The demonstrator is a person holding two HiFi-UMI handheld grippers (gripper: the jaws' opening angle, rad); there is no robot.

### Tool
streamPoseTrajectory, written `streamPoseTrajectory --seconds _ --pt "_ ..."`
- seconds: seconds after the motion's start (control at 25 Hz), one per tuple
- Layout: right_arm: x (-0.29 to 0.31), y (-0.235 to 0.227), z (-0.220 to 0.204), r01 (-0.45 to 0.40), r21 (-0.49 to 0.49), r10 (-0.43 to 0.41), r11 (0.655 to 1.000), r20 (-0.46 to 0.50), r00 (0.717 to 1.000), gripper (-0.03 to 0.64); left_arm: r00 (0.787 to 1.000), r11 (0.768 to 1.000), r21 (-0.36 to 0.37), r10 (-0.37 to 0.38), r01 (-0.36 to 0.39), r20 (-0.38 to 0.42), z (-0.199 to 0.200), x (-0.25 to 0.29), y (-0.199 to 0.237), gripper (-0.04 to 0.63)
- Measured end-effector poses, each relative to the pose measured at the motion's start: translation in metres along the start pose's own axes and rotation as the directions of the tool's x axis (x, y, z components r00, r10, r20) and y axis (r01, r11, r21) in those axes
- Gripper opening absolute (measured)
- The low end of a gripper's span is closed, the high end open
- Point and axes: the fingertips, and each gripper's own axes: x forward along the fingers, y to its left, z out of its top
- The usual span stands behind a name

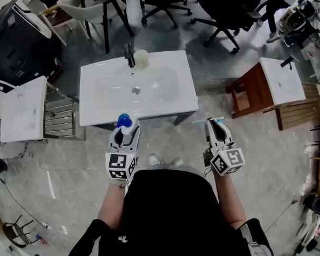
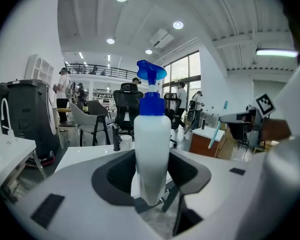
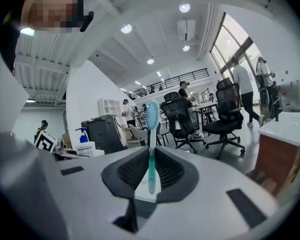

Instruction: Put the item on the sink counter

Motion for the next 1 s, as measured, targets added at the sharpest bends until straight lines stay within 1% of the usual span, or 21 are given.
streamPoseTrajectory --seconds 0.16,0.28,0.44,0.72,1.0 --pt "0.015 0.011 -0.005 0.007 -0.013 -0.007 1.000 -0.003 1.000 0.054 1.000 1.000 -0.001 -0.019 0.019 0.002 -0.004 0.003 0.015 0.206" --pt "0.026 0.017 -0.009 0.009 -0.016 -0.009 1.000 -0.012 1.000 0.054 1.000 1.000 -0.003 -0.020 0.020 -0.007 -0.008 0.005 0.026 0.207" --pt "0.038 0.012 -0.008 0.001 -0.022 -0.002 1.000 -0.019 1.000 0.054 1.000 1.000 -0.009 -0.015 0.015 -0.012 -0.008 0.013 0.031 0.207" --pt "0.080 -0.021 0.001 -0.054 -0.009 0.053 0.999 -0.035 0.998 0.054 0.999 0.999 -0.007 0.039 -0.039 -0.020 0.006 0.046 0.031 0.206" --pt "0.134 -0.071 0.022 -0.130 -0.002 0.129 0.992 -0.056 0.990 0.054 0.992 0.992 -0.049 0.118 -0.120 -0.030 0.027 0.094 0.022 0.207"
